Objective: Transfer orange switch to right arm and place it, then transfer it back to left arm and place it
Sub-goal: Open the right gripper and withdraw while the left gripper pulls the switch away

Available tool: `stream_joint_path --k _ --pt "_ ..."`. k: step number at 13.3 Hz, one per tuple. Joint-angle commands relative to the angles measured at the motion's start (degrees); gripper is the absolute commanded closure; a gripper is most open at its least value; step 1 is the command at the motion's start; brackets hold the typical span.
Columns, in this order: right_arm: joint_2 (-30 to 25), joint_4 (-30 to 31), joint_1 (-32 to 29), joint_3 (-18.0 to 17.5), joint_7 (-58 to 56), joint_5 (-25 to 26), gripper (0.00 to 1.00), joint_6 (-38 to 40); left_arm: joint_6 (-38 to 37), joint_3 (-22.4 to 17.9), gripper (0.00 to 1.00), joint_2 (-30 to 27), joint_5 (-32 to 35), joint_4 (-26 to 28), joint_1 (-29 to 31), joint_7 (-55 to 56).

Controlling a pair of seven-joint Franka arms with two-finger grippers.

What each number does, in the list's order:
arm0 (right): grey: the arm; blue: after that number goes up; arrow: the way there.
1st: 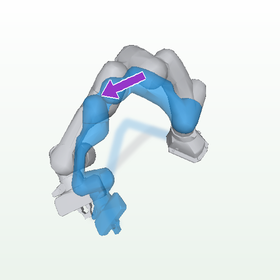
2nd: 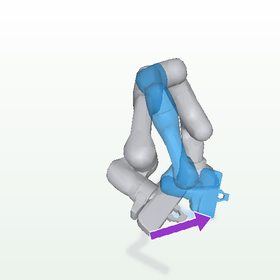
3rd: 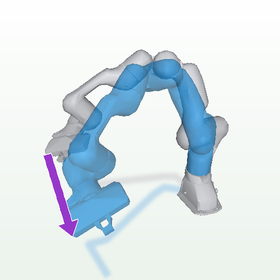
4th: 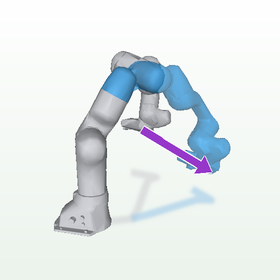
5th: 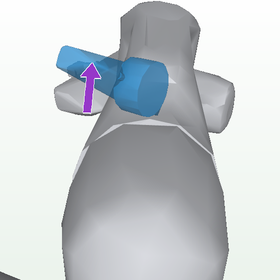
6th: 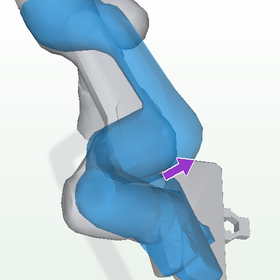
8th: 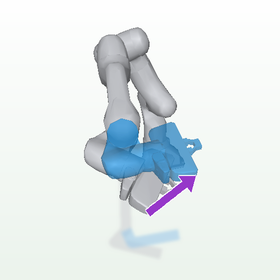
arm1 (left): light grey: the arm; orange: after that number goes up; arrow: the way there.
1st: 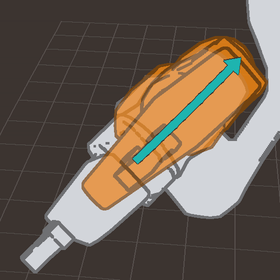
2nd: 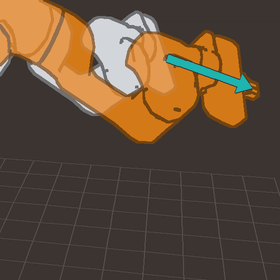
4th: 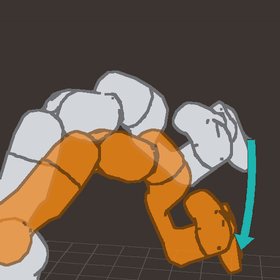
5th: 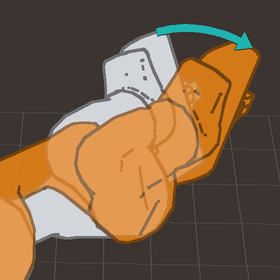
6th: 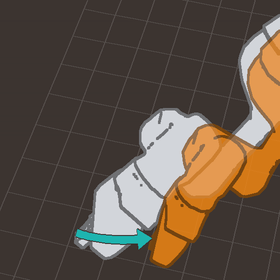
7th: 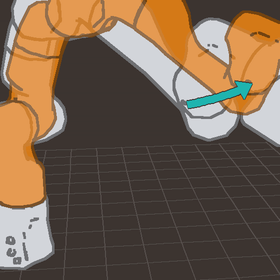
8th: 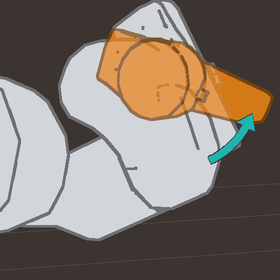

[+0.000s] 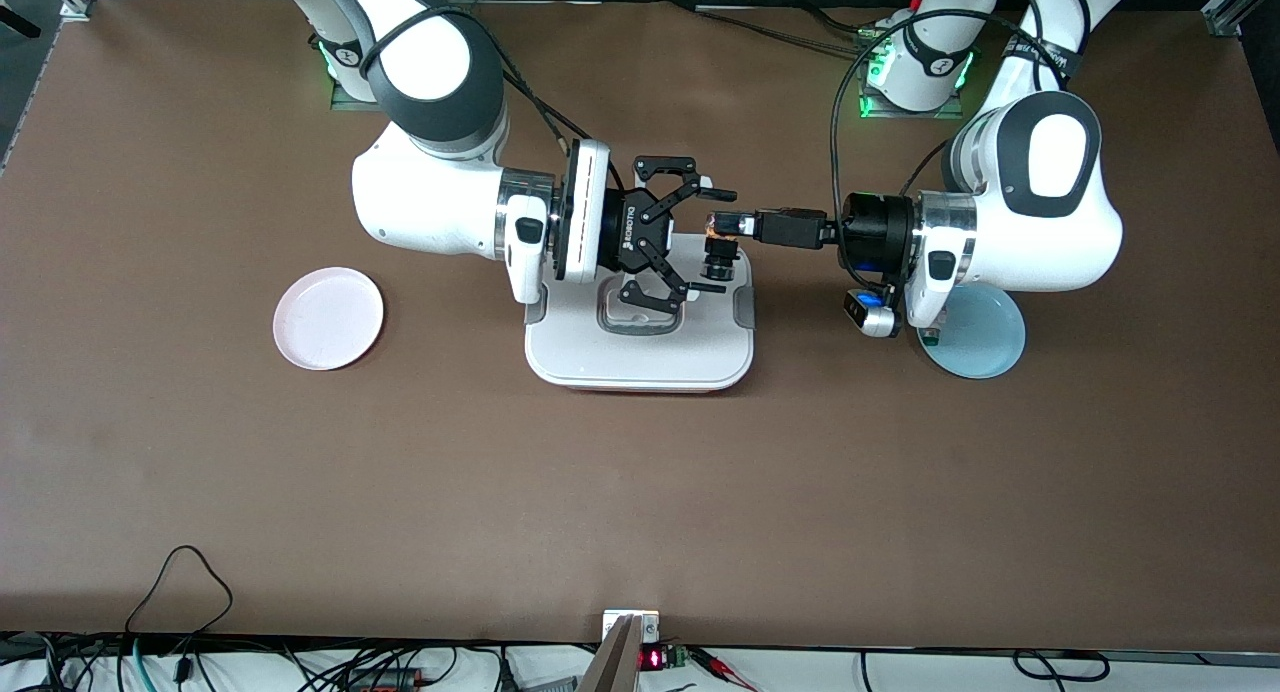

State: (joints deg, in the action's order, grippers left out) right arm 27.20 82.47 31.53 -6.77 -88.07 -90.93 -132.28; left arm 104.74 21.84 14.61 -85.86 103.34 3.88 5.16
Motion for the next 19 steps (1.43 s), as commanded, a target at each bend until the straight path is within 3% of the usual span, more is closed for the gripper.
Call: stream_joint_path --k 1,5,9,13,15,19 --pt "-0.66 0.23 -0.24 -0.35 -0.87 -1.27 0.00 -0.43 -0.23 0.13 1.00 -1.07 5.41 0.90 0.86 -4.00" --pt "-5.83 7.33 -6.02 -0.35 -1.13 0.83 0.00 1.93 -9.44 -0.14 1.00 -0.81 24.73 0.55 4.54 -19.00" --pt "-9.44 13.75 -17.53 -0.17 0.00 8.03 0.00 13.17 -17.18 -0.14 1.00 0.15 46.09 -2.60 9.55 -35.26" --pt "-11.64 13.77 -25.36 0.09 16.31 23.30 0.00 20.03 -18.43 -0.22 1.00 0.34 63.93 -2.70 12.99 -53.46" --pt "-13.74 14.03 -26.95 0.27 27.55 29.98 0.00 21.27 -17.99 -0.22 1.00 0.42 73.08 -2.53 14.04 -62.24" --pt "-17.35 13.16 -27.84 2.46 52.34 47.38 0.00 30.93 -13.17 -0.31 1.00 1.47 86.19 -1.57 15.80 -76.58"
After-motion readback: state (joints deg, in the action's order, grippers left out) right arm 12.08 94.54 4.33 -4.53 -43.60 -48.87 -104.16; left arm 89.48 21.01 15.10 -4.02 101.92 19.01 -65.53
